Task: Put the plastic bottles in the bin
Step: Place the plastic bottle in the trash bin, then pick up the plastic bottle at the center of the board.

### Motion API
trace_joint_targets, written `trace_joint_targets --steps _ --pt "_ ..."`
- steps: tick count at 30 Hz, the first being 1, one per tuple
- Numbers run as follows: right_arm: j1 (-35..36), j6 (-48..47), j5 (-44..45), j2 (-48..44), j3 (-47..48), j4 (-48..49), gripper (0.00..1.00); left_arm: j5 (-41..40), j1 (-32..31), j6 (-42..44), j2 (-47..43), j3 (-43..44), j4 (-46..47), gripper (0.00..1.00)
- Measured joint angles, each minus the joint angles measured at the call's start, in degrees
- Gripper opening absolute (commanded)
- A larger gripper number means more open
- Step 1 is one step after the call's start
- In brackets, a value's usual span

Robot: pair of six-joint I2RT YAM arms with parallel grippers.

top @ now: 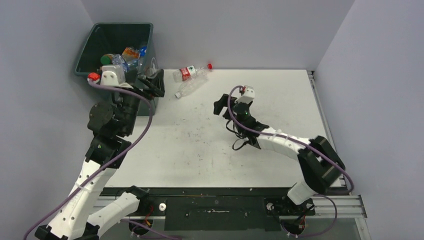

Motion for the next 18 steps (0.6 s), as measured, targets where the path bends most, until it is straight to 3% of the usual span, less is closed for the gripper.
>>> trace_joint_targets --steps 6,13,18 --pt "-7.19 1.68 -7.19 20.85 17.0 2.05 0.9 2.32 -1.14 -0.02 -3.3 -12.9 -1.64 0.96" --pt "-11.34 5.11 -14.91 43.45 40.3 1.99 0.9 4.28 -3.26 0.33 4.04 -14.71 -6.27 0.96" --pt "-12.09 9.07 -16.68 50.36 45.18 1.62 0.9 4.44 -3.93 0.74 7.89 -14.97 -2.78 0.96"
